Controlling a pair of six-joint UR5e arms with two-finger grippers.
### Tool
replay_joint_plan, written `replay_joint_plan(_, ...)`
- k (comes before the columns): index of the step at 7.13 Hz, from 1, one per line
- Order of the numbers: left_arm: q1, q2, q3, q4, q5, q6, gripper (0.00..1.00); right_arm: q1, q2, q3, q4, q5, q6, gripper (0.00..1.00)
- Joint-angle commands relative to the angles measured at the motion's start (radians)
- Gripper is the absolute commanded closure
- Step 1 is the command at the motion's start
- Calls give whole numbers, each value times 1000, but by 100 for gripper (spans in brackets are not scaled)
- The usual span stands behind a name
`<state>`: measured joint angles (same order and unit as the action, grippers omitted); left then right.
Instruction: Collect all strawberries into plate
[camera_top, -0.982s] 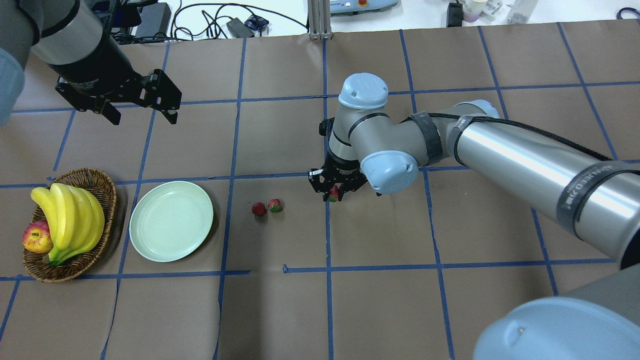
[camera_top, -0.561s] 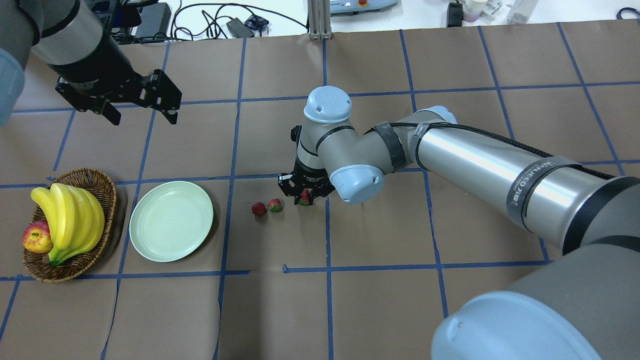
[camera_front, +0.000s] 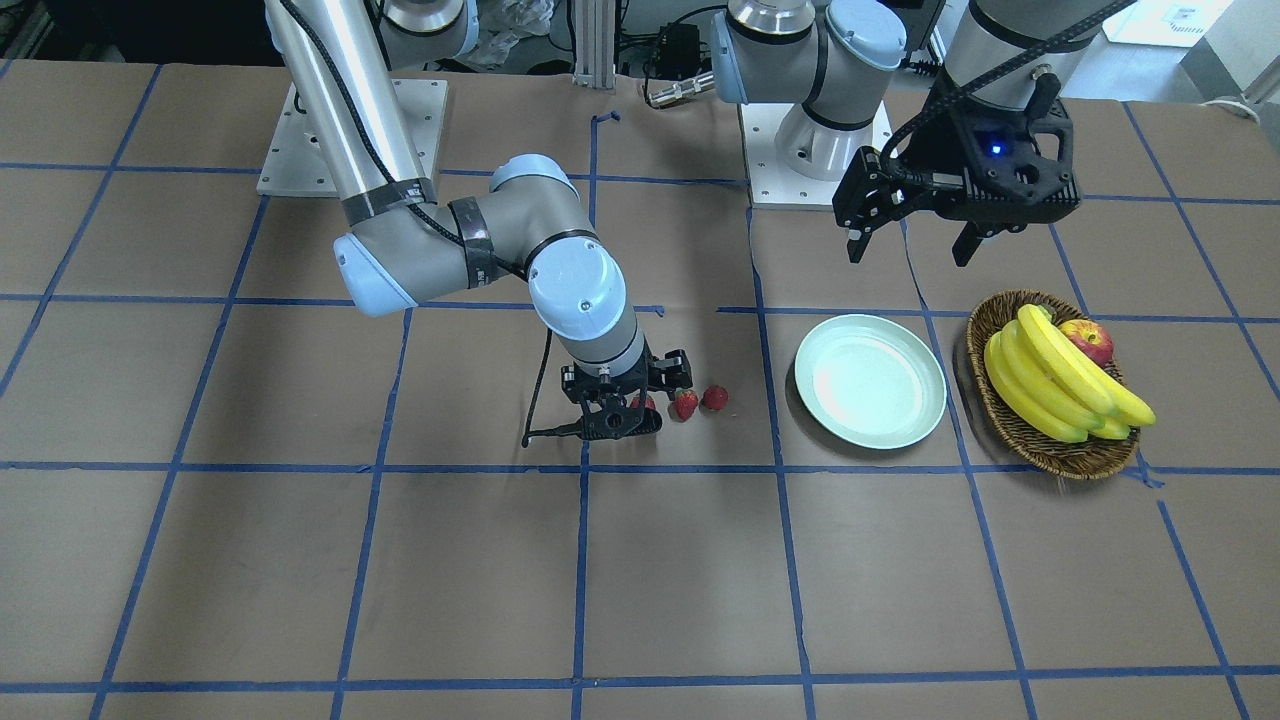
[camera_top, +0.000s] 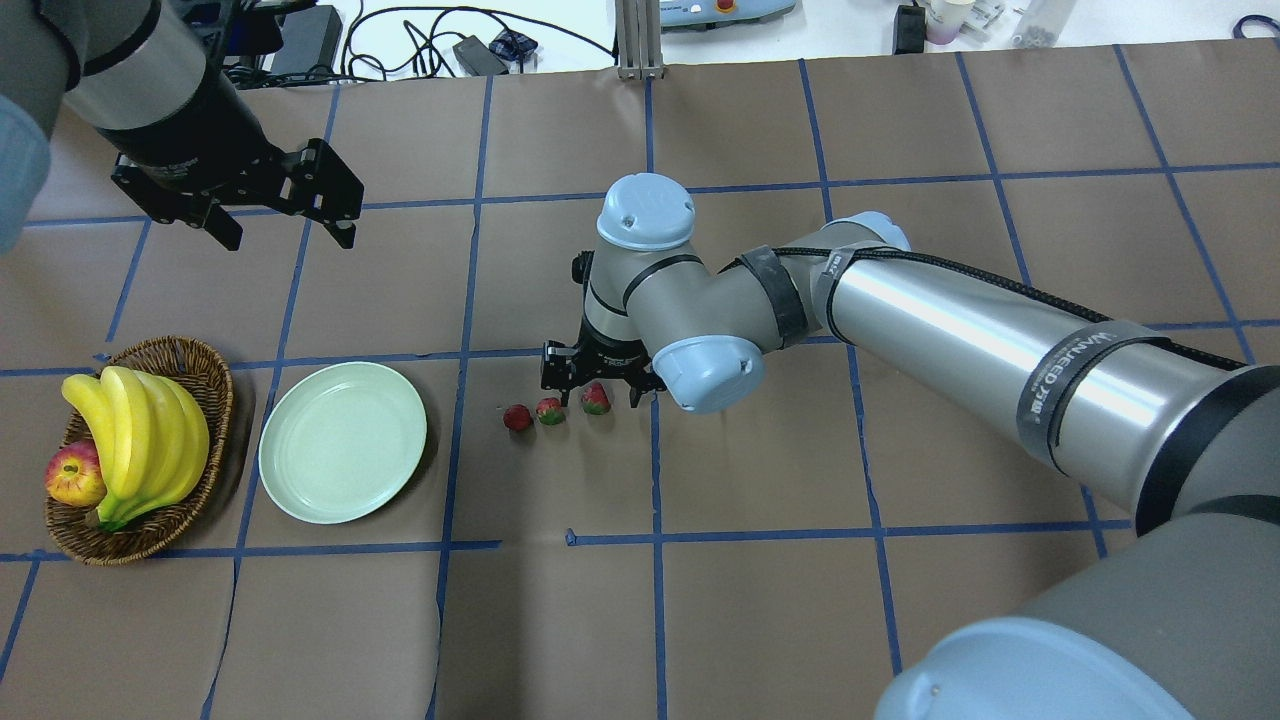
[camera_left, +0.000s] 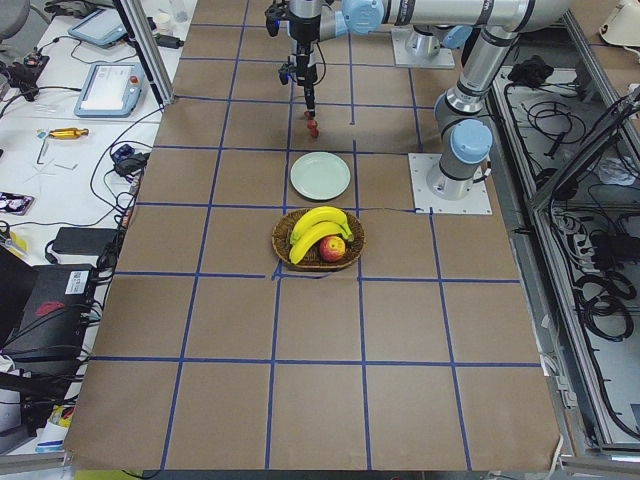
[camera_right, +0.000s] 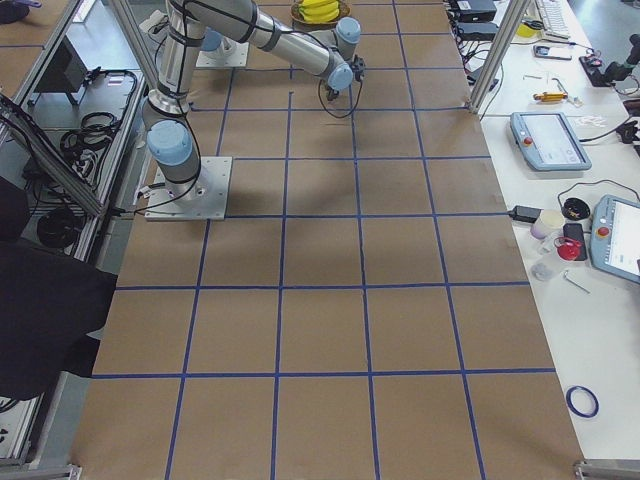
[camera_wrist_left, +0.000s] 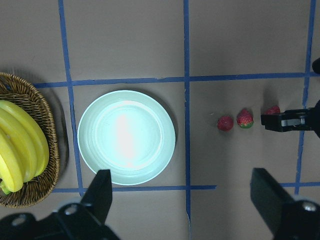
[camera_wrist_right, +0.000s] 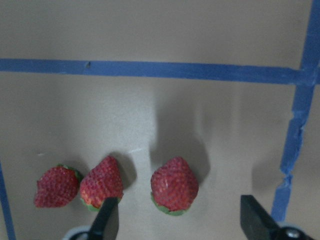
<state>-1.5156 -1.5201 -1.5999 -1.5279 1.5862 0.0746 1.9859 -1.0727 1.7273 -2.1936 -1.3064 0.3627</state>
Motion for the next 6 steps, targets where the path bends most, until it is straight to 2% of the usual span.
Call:
replay_joint_plan(1,0,0,0,0,0,1,0,-57,-135,-12,201,-109,-118,0)
replay_joint_plan(4,0,-5,0,2,-2,-3,0,-240,-445,-15,495,-218,-209,0)
replay_joint_plan(5,-2,-5,0,0,0,-3,0,-272,-485,-44,517,-235,-234,0)
replay_joint_plan(6,-5,-6,0,0,0,-4,0,-315,-489,-116,588,-253,-275,0)
